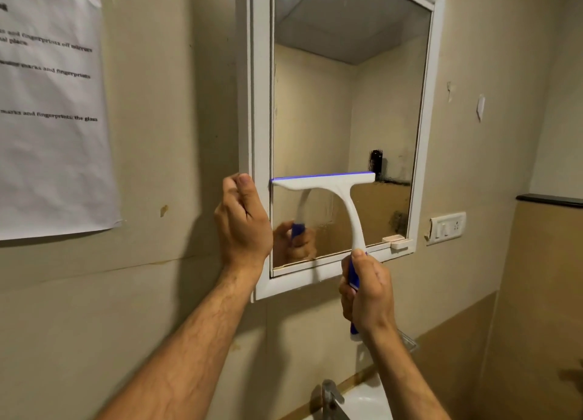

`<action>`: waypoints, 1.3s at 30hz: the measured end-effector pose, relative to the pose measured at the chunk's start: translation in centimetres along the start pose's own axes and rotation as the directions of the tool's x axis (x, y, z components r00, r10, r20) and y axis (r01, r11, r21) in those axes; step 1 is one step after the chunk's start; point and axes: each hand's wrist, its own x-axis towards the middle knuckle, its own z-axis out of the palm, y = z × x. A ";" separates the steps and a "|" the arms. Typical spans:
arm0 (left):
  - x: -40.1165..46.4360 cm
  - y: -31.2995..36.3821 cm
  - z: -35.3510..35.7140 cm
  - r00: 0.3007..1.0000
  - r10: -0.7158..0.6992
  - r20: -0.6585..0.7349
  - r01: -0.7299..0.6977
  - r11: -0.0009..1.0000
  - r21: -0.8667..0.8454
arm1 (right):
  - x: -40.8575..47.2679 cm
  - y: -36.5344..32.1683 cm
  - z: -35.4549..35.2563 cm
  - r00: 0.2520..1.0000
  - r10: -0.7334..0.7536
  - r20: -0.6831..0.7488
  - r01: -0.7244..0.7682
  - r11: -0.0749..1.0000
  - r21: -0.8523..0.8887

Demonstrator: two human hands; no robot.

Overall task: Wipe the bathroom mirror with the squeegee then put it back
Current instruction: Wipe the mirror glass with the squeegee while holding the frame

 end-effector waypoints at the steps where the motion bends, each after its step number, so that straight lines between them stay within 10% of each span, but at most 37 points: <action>1: 0.0 0.0 0.0 1.000 0.001 0.001 -0.001 1.000 -0.002 | 0.0 0.2 0.2 1.000 0.001 0.001 -0.001 1.000 0.003; 39: -2.7 -1.5 -1.0 0.995 -0.103 -0.004 0.103 0.995 0.016 | -6.3 4.3 -0.7 0.975 0.214 -0.057 -0.217 0.975 -0.043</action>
